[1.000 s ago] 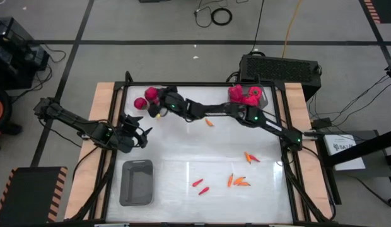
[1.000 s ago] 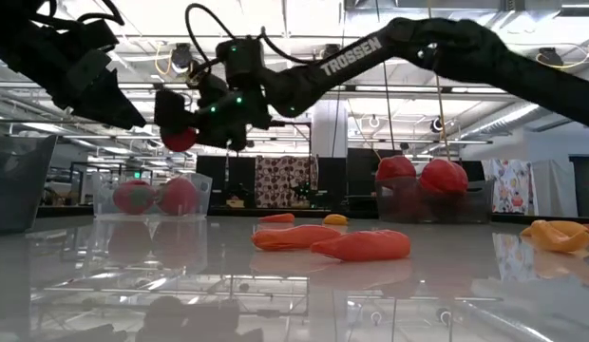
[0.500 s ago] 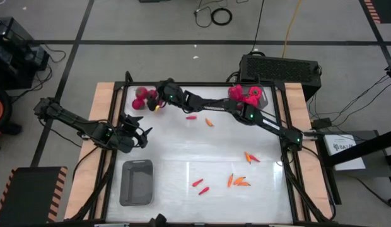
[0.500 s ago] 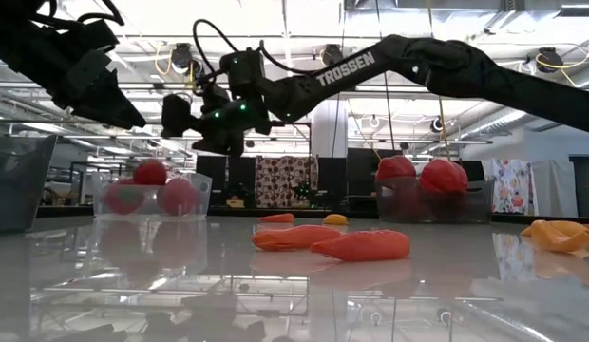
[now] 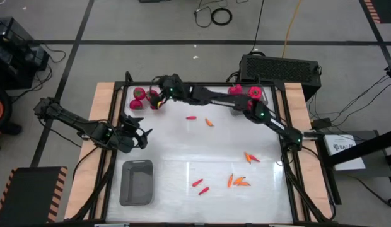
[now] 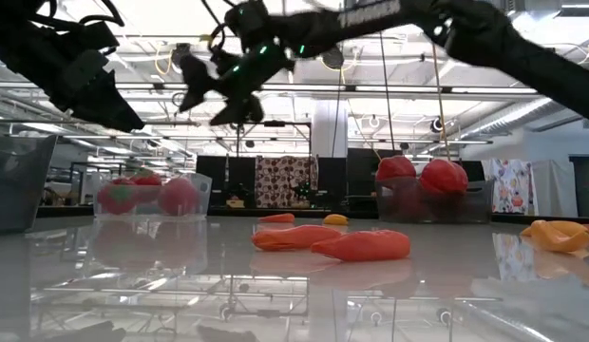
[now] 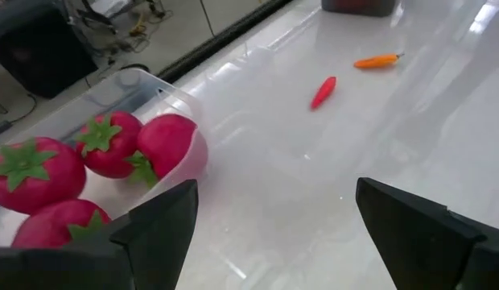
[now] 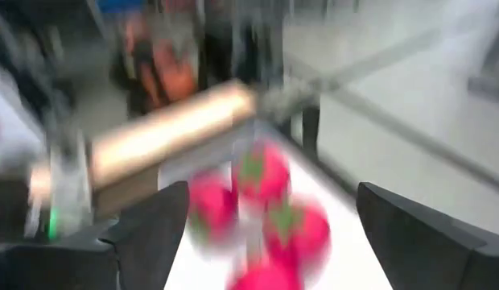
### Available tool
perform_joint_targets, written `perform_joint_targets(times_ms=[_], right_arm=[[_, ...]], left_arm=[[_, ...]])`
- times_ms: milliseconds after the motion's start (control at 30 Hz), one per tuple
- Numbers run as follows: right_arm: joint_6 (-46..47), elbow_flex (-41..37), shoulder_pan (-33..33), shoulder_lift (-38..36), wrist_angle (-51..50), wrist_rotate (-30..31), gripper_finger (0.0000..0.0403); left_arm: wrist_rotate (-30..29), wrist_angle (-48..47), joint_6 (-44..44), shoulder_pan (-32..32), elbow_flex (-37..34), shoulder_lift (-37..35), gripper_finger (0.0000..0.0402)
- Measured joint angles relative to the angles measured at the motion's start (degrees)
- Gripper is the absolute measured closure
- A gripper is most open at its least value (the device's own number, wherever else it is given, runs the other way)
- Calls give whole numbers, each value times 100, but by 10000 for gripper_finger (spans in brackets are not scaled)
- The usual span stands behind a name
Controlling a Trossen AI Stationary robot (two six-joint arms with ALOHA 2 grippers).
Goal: Sort produce into baskets
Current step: Put the yellow chili pepper into the bottom black bin
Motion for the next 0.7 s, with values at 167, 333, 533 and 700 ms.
perform_joint_targets(times_ms=[167,333,533,700], right_arm=[[54,-7,169,-678,-2775,-644,63],[281,-5,509,-1227,-5377,-1140,64],[623,-8,1303,-1500,-7324,-802,64],[1034,-202,2099,-1510,-7262,-139,64]], left_arm=[[282,2,-21,0,0,2,59],[1060,46,-90,0,0,2,59],[1460,291,-87,0,0,4,59],[1868,1082,-24,-1,0,4,59]])
